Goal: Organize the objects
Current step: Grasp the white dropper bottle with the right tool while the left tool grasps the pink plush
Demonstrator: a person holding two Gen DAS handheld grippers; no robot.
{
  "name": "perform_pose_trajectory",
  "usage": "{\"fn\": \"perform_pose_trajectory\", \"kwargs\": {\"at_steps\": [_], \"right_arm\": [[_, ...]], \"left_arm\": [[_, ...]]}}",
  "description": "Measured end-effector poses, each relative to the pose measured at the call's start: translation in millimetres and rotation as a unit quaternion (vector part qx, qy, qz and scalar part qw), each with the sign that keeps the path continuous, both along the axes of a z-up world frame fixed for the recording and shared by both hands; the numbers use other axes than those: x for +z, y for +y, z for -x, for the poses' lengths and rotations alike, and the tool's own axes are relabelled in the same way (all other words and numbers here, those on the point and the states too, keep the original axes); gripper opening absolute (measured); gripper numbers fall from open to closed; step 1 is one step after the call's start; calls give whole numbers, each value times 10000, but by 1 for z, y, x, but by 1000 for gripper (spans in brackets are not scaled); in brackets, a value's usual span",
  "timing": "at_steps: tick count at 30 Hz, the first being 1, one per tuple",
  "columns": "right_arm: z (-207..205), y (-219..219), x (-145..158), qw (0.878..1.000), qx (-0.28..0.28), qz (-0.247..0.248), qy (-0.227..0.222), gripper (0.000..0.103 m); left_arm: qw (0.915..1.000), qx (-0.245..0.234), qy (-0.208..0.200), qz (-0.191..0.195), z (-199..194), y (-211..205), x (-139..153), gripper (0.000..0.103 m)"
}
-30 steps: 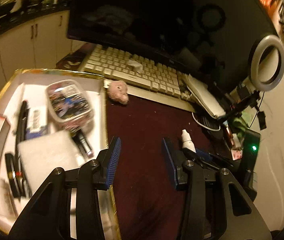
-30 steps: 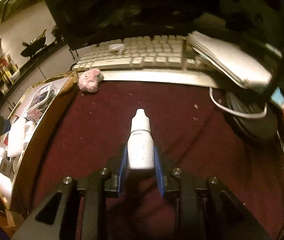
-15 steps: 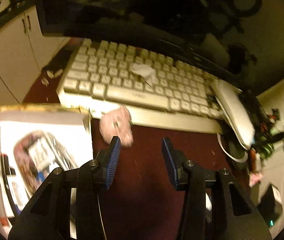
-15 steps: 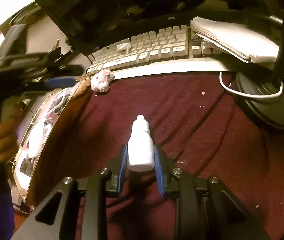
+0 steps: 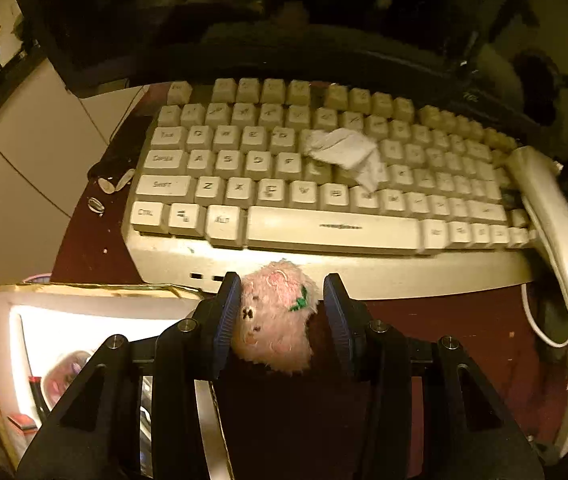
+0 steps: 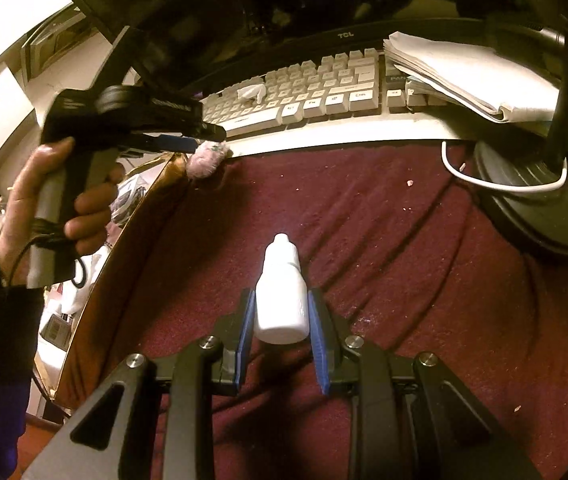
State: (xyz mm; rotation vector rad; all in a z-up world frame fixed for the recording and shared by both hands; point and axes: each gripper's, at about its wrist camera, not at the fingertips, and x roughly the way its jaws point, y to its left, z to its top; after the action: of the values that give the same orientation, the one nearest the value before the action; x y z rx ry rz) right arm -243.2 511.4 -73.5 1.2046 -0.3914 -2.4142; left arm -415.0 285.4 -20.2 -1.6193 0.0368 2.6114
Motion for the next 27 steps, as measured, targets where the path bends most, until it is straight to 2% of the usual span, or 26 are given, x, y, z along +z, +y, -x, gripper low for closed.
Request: {"fn": "perform_pose_trajectory", "kwargs": {"at_steps": [2, 5, 7, 8, 9, 11, 14, 18, 22, 25, 27], "right_arm": [[0, 0, 0, 10000, 4, -3, 1, 25], [0, 0, 0, 10000, 2, -6, 1, 25], [0, 0, 0, 10000, 4, -9, 4, 25], [0, 0, 0, 10000, 5, -8, 4, 25], [0, 0, 0, 10000, 7, -15, 5, 25], [0, 0, 0, 10000, 12, -20, 7, 25], [0, 0, 0, 10000, 10, -1, 4, 25], [0, 1, -1, 10000, 3, 46, -5, 25], [0, 0, -1, 10000, 11, 76, -10, 25], [0, 1, -1, 9999, 15, 126, -15, 25], [0, 1, -1, 9998, 50, 174, -26, 26]], "left_arm": [[9999, 6, 28, -130, -2, -5, -1, 43], [9994, -84, -236, -220, -7, -3, -6, 43], [9993, -199, -184, 256, -14, 7, -10, 40], [9977, -286, -141, 596, -19, 15, -13, 29], [9969, -272, -92, 731, -22, 17, -14, 27], [9971, -242, -21, 714, -28, 17, -14, 23], [9980, -305, 12, 562, -45, 15, -10, 22], [9986, -424, 115, 298, -88, 15, 2, 22], [9986, -475, 178, -154, -135, 13, 10, 22], [9963, -415, 346, -669, -176, 14, 15, 22], [9941, -328, 444, -931, -188, 9, 16, 22]]}}
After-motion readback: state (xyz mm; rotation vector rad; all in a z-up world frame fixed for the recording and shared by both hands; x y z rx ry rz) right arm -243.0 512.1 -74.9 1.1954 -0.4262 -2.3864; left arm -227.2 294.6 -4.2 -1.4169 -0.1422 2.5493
